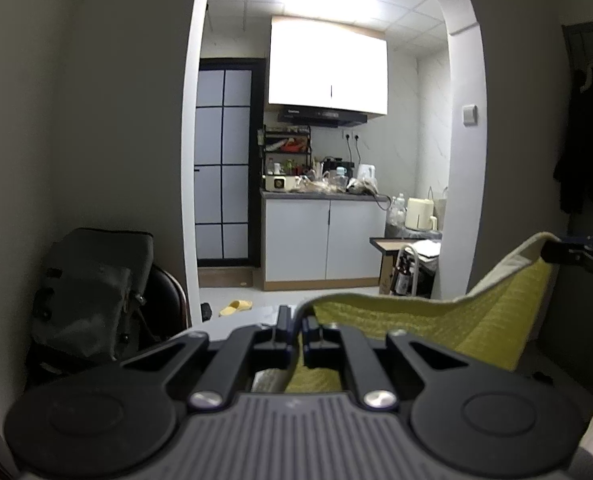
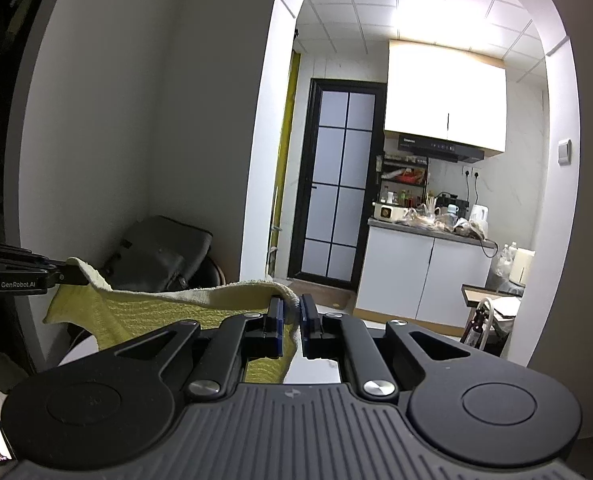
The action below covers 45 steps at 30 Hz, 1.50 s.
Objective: Fold towel
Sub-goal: 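Hold the towel up with both grippers and shake it open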
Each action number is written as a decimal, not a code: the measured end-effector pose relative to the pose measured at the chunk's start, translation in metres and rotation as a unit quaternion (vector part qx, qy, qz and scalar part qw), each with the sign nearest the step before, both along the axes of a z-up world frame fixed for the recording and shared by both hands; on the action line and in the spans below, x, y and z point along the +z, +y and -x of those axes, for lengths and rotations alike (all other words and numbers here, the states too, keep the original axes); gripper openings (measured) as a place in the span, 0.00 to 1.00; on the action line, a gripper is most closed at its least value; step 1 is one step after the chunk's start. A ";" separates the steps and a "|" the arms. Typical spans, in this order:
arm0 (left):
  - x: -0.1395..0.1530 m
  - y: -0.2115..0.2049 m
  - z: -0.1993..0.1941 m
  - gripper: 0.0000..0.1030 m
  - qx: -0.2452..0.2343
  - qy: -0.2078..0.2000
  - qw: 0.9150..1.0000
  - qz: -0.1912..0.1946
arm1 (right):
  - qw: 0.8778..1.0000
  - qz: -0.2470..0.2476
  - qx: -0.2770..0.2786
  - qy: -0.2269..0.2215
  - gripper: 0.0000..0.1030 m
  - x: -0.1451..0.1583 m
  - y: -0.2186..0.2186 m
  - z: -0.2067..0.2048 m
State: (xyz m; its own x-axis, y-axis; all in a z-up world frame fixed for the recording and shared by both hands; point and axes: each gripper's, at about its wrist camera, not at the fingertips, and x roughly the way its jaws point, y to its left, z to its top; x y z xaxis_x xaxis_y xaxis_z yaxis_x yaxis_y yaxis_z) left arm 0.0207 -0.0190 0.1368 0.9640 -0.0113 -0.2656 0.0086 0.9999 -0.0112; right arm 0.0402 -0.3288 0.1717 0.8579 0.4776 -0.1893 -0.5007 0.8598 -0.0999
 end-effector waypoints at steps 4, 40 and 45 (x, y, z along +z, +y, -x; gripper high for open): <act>0.014 -0.004 0.014 0.05 0.006 -0.020 1.000 -0.007 | 1.000 -0.005 0.006 -0.018 0.09 0.009 0.001 0.009; 0.018 0.009 -0.005 0.05 0.025 -0.013 1.000 0.002 | 0.999 -0.015 0.005 -0.030 0.09 0.011 0.009 -0.014; 0.014 0.015 -0.026 0.05 0.024 -0.006 1.000 0.003 | 1.000 -0.016 0.001 -0.020 0.09 0.006 0.011 -0.036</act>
